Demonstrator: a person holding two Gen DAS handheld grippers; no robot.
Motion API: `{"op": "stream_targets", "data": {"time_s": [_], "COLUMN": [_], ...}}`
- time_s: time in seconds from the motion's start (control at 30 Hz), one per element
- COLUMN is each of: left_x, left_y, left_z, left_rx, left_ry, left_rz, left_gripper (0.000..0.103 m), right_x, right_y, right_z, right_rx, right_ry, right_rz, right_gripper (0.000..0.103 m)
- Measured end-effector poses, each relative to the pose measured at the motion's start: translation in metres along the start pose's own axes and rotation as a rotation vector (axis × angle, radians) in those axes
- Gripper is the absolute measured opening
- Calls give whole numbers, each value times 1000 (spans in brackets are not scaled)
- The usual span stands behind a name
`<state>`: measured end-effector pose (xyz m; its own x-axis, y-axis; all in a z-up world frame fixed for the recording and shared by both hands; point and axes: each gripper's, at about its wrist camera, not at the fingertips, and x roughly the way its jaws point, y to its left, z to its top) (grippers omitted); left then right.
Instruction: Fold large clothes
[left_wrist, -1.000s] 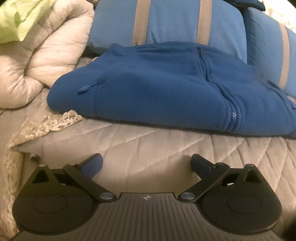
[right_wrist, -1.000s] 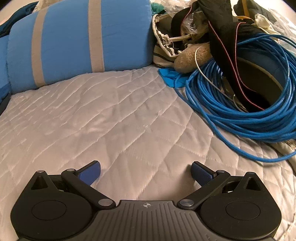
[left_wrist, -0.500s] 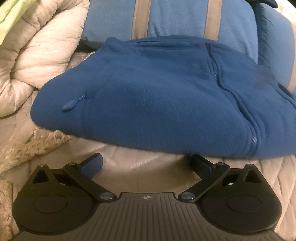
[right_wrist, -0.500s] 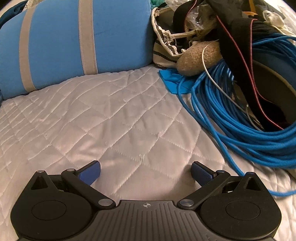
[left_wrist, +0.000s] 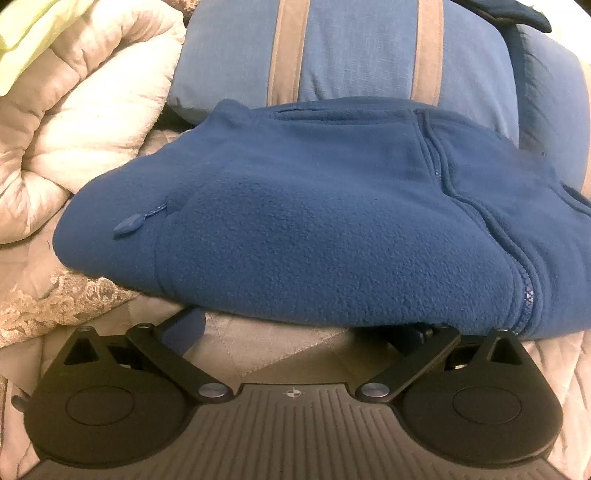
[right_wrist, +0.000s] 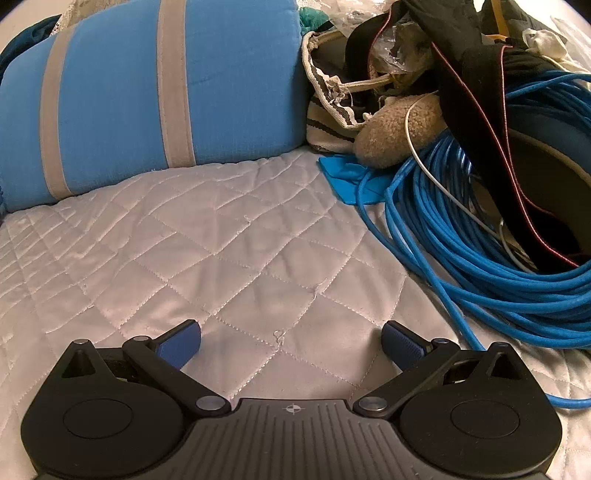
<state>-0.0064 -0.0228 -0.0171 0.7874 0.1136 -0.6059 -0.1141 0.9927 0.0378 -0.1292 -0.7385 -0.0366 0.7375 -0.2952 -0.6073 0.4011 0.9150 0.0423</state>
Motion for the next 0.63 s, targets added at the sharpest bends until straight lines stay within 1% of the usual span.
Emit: {"op": "stream_targets", "data": {"time_s": [0.63], "left_x": [1], "left_y": [-2], "left_z": [2], "left_rx": [5], "left_ry": [5], "left_rz": [8], "left_gripper": [103], "right_x": [-1], "right_y": [1], "right_z": [-1], "right_rx": [5], "right_ry": [8], "right_rz": [-12], "right_gripper": [103]}}
